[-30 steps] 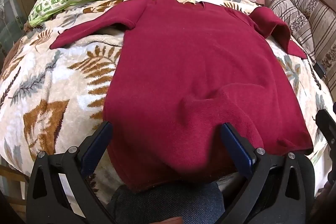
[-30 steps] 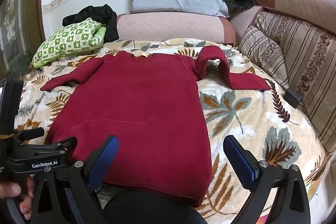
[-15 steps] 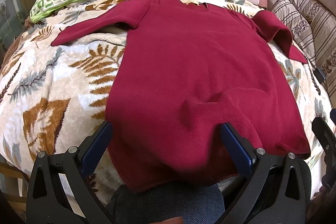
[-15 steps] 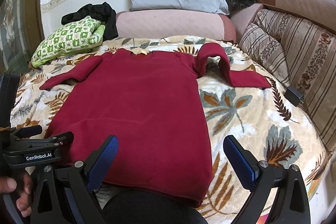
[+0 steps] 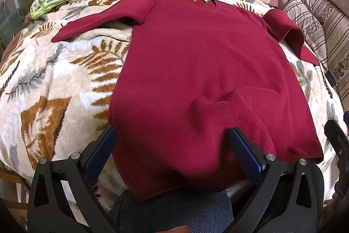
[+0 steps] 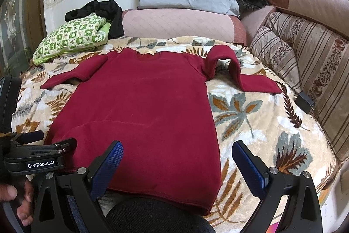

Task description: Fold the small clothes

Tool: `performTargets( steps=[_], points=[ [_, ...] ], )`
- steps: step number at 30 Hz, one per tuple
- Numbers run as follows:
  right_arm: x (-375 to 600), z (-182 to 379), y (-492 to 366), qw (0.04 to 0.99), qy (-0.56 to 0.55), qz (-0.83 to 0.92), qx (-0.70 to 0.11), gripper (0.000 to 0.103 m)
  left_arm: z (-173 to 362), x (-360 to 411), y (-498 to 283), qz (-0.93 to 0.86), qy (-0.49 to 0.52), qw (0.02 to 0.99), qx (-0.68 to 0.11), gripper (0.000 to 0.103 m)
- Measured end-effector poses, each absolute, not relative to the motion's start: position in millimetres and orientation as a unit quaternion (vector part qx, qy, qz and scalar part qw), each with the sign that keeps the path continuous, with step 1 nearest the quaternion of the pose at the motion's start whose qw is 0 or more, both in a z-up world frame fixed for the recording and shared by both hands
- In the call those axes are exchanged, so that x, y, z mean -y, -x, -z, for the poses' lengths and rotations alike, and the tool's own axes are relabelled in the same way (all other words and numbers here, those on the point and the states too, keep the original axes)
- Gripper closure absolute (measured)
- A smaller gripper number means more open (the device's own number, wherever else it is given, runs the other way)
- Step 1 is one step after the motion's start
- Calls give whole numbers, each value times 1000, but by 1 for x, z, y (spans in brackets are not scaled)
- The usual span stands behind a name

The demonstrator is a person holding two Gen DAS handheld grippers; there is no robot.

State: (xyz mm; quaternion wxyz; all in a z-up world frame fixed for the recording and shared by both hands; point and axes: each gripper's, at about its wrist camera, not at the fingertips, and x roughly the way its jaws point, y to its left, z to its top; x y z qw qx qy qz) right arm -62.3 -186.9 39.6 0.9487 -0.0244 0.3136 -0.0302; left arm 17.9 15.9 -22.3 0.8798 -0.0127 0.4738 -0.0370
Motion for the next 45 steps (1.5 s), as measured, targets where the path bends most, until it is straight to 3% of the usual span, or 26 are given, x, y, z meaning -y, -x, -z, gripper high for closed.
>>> performTargets(
  steps=[22, 36, 45],
  points=[
    [189, -40, 62, 948, 17, 31, -316, 4, 23, -16, -18, 37, 15, 879, -475, 0],
    [192, -92, 77, 975, -26, 27, -221, 0, 16, -16, -17, 38, 11, 881, -471, 0],
    [167, -91, 34, 976, 33, 24, -215, 0, -32, -20, -31, 17, -21, 921, -387, 0]
  ],
)
